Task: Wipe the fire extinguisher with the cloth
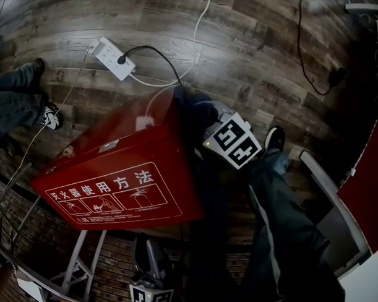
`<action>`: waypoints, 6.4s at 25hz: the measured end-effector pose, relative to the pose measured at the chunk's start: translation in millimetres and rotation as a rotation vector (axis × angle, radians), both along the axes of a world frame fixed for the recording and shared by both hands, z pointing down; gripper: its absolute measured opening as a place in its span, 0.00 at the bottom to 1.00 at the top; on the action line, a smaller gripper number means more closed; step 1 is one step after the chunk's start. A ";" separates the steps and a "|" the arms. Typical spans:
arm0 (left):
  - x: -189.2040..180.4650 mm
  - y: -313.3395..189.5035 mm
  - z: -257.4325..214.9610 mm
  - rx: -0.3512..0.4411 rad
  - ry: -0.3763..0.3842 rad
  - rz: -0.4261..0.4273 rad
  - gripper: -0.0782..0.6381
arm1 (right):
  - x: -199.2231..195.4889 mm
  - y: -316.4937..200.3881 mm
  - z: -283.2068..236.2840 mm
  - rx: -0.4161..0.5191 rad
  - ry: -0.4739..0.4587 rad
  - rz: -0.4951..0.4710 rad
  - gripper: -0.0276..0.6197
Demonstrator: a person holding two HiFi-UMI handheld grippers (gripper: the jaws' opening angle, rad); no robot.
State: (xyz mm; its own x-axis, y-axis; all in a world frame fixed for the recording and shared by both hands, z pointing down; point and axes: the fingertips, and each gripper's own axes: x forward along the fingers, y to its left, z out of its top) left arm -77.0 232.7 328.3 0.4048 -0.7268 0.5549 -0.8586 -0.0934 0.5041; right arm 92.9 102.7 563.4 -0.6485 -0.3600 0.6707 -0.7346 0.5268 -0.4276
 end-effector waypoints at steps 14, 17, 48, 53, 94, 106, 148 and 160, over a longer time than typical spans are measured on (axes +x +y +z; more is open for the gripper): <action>-9.0 0.5 12.8 0.003 -0.025 -0.032 0.24 | 3.3 -36.0 -58.0 0.145 0.019 0.008 0.12; -17.2 4.1 14.2 -0.009 -0.031 -0.061 0.24 | 0.5 -12.1 -53.7 0.065 -0.011 0.030 0.12; -184.8 38.6 45.6 -0.010 -0.137 -0.362 0.13 | -233.3 107.0 -160.3 -0.075 -0.295 0.363 0.12; -157.1 23.2 44.8 -0.002 -0.148 -0.245 0.13 | -141.6 122.6 -166.1 0.023 -0.097 0.382 0.12; -151.7 45.9 32.0 -0.045 -0.055 -0.253 0.11 | -230.8 120.0 -202.5 0.102 -0.174 0.165 0.12; -105.2 36.4 17.5 -0.033 0.008 -0.211 0.11 | -130.3 76.4 -315.1 0.422 0.263 -0.396 0.12; -94.8 -22.4 -72.4 -0.084 -0.066 -0.073 0.12 | -181.9 10.6 -260.0 0.372 0.448 -0.375 0.20; -115.2 -32.9 -72.6 -0.056 -0.088 -0.081 0.12 | -131.2 -46.8 -264.8 0.352 0.589 -0.193 0.20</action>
